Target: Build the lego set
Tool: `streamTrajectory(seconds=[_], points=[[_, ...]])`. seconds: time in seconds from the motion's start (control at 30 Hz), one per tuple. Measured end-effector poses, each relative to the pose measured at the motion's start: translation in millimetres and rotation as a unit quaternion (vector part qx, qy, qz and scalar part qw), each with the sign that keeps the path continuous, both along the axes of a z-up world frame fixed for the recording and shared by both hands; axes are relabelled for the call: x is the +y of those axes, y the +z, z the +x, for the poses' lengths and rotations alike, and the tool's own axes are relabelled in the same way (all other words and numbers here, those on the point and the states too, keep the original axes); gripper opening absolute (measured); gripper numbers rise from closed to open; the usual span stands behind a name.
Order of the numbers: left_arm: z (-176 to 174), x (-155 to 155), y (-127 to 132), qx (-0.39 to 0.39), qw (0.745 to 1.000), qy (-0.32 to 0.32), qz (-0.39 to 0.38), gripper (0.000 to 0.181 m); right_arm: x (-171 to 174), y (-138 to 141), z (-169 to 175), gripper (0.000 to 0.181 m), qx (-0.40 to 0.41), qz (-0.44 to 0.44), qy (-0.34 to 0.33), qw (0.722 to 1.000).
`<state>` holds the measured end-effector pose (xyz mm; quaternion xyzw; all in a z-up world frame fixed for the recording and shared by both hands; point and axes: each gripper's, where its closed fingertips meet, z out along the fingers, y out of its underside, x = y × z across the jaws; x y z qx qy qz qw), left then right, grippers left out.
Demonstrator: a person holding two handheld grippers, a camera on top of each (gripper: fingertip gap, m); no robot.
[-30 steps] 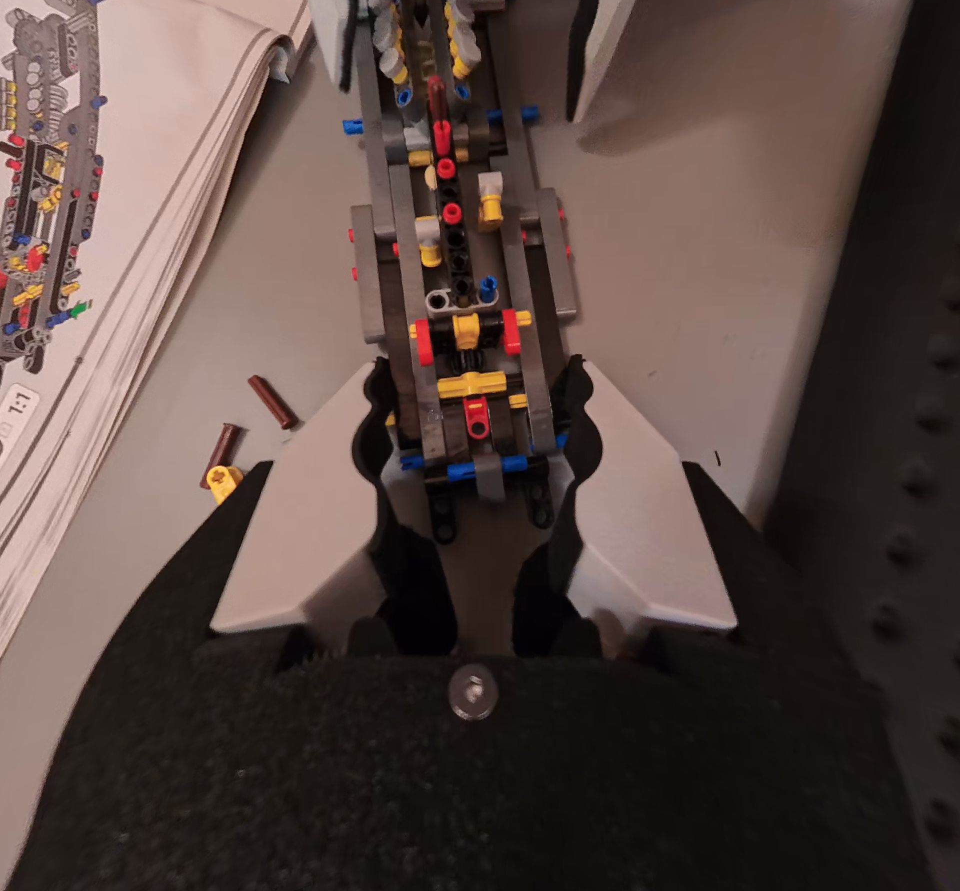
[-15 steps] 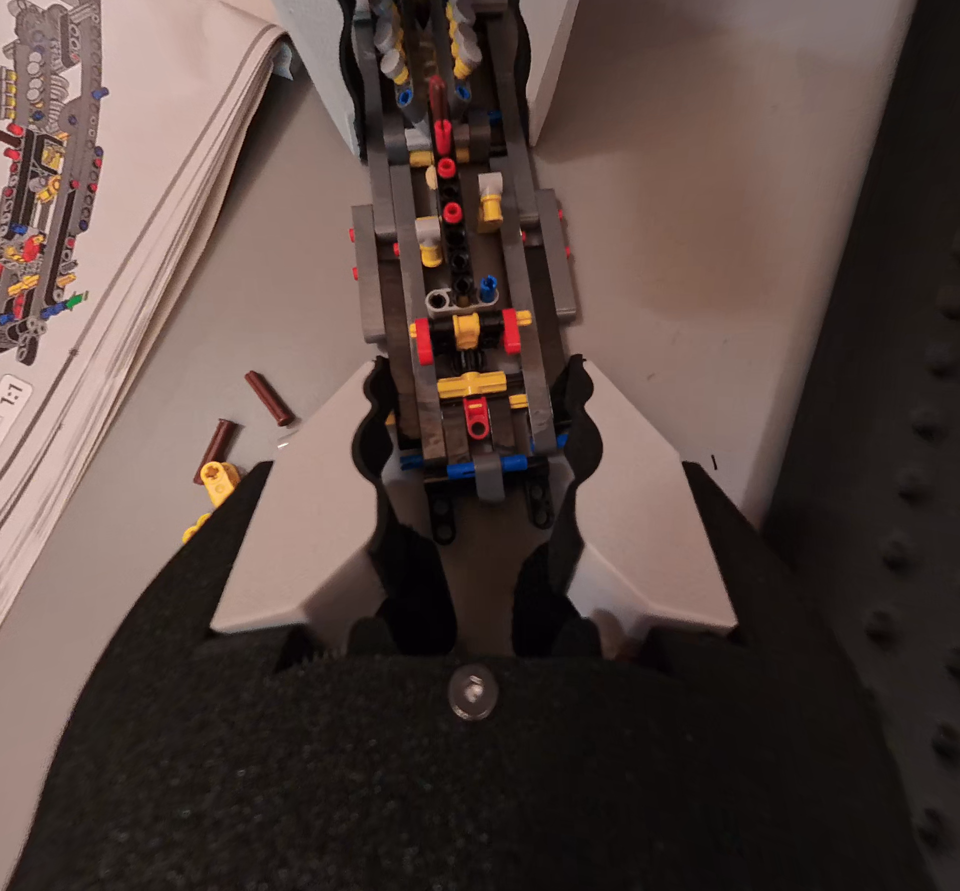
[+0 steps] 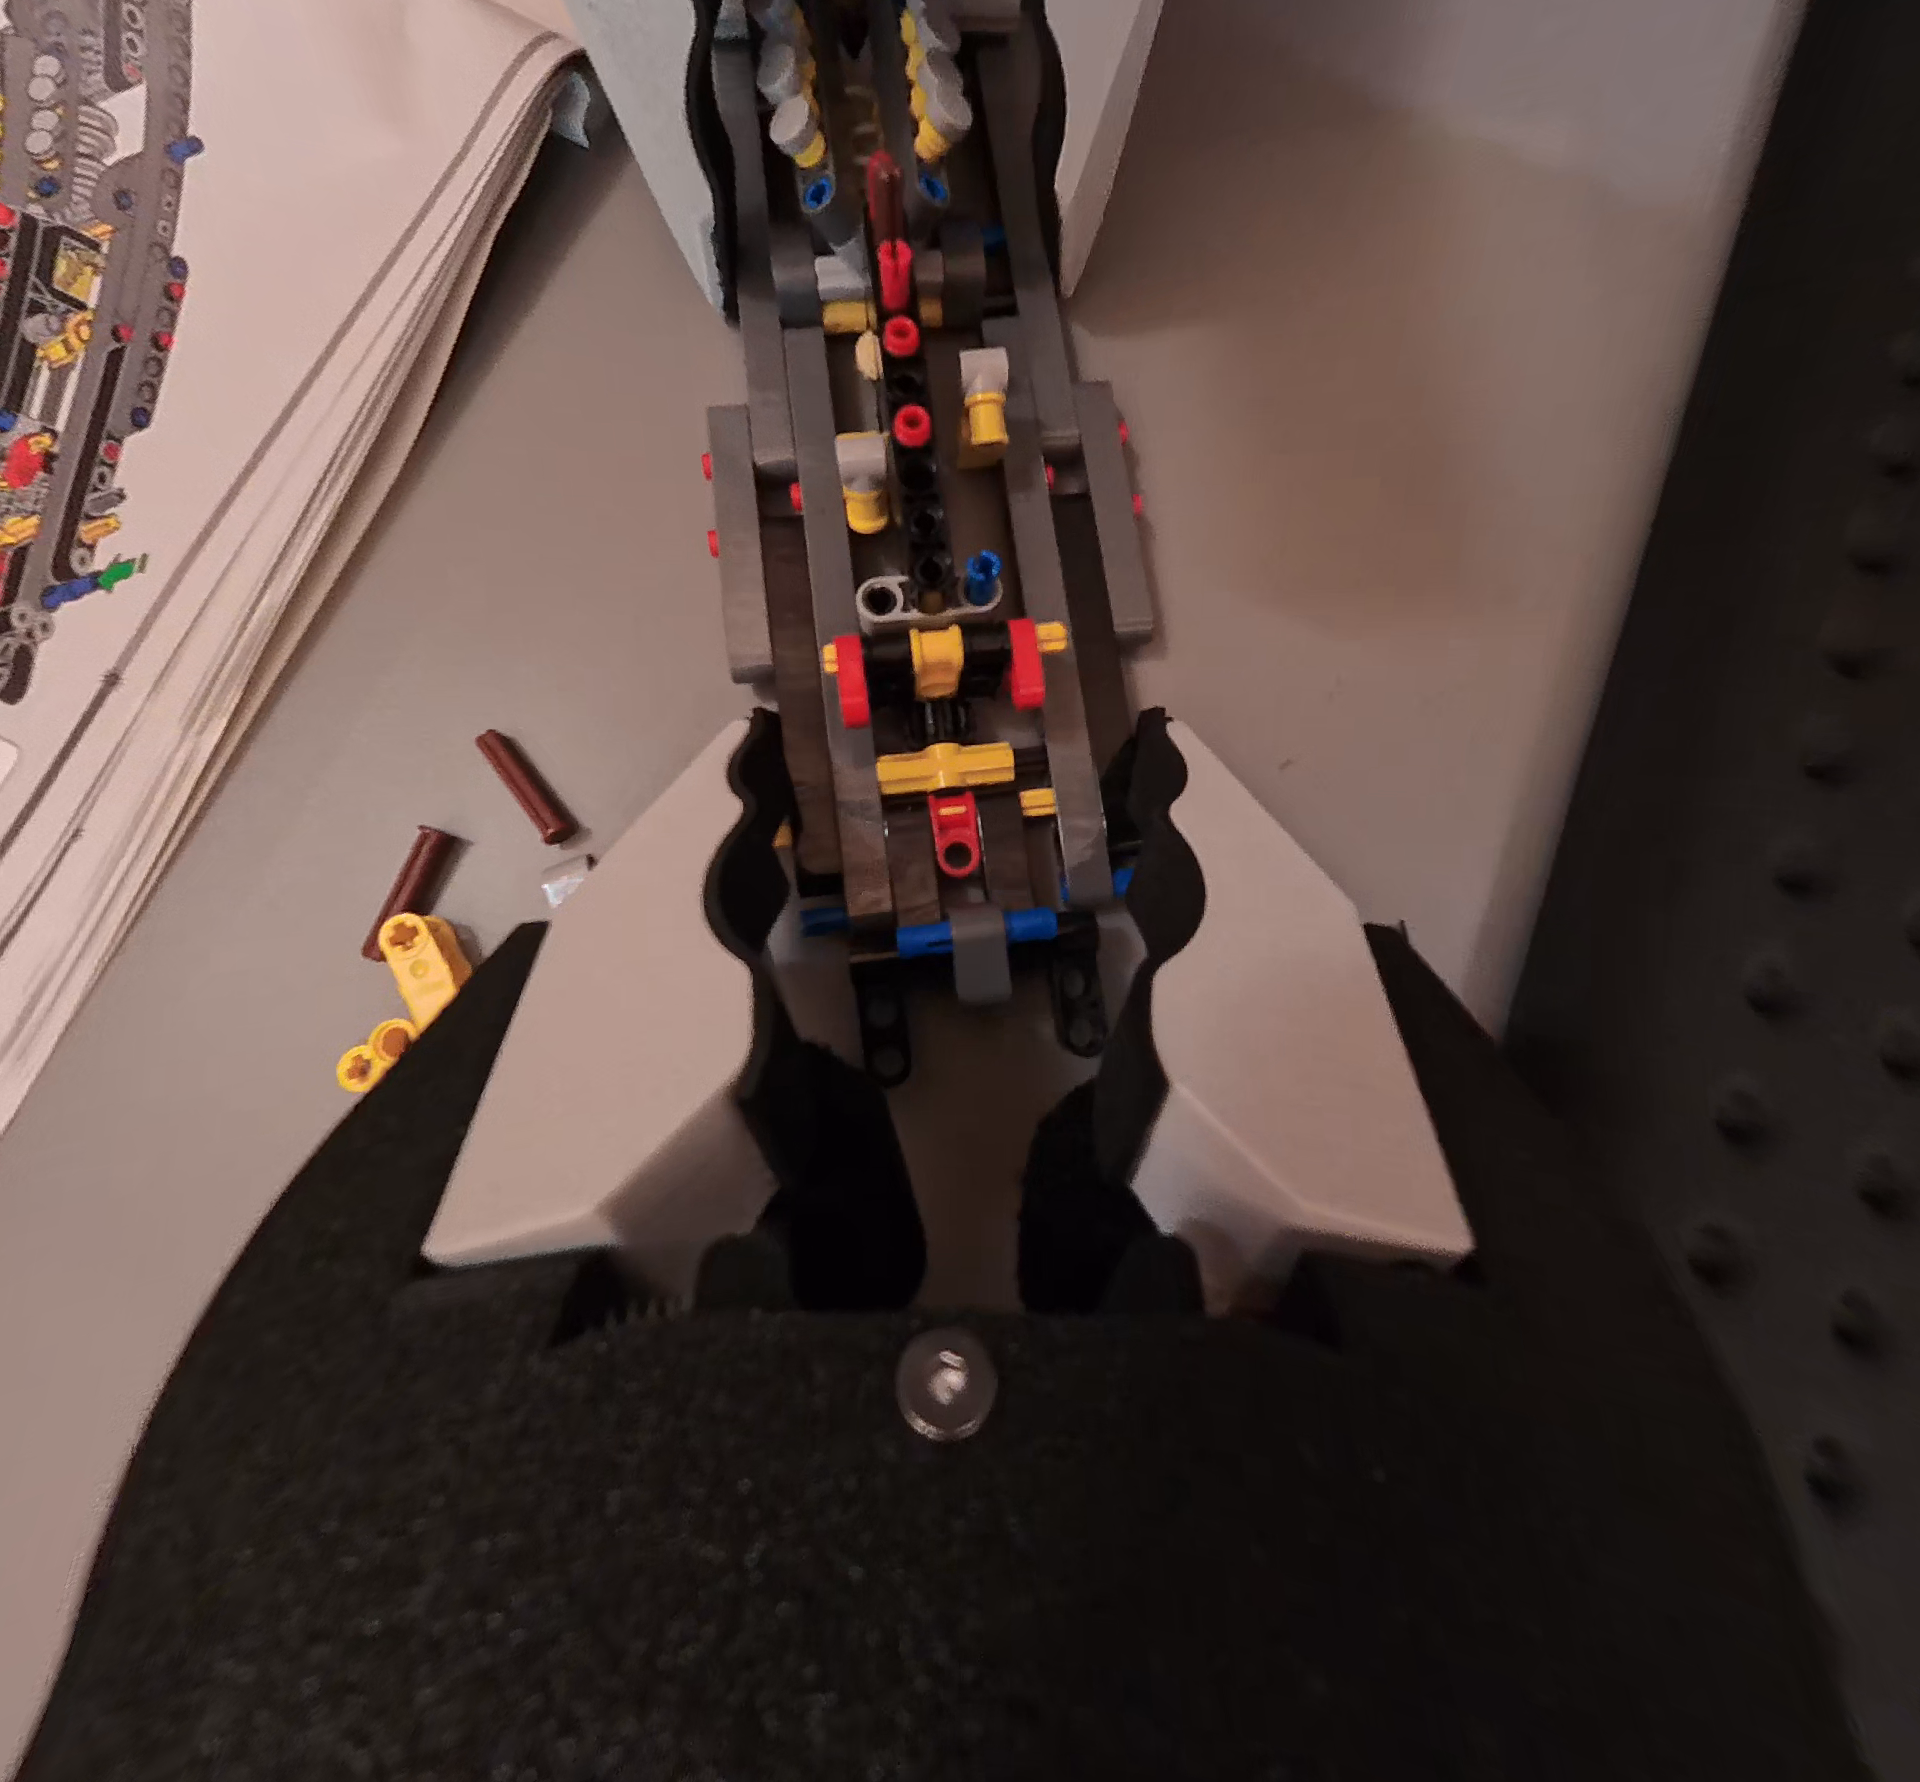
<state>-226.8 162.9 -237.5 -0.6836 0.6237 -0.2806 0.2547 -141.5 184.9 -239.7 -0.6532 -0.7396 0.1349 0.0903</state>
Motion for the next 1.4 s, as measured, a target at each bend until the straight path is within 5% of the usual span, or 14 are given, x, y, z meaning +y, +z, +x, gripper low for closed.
streamTrajectory(seconds=[0.27, 0.63, 1.03, 1.4], points=[[-0.9, -4.8, 8.3, -0.025, 0.994, -0.010, -0.108, 0.066, -7.7, 7.8, -1.5, 0.064, 0.009, -0.114, -0.016, 0.993], [-0.4, -4.6, 13.2, -0.047, 0.984, -0.010, -0.170, 0.066, -6.5, 10.6, -0.9, 0.063, -0.013, -0.156, -0.007, 0.988], [-0.8, -3.7, 10.1, -0.049, 0.989, -0.010, -0.136, 0.065, -6.4, 4.7, -0.1, 0.063, -0.028, -0.061, 0.004, 0.998], [-1.5, -3.4, -0.2, -0.005, 1.000, -0.018, 0.012, 0.065, -4.2, 2.0, -0.6, 0.064, -0.023, 0.000, 0.007, 1.000]])
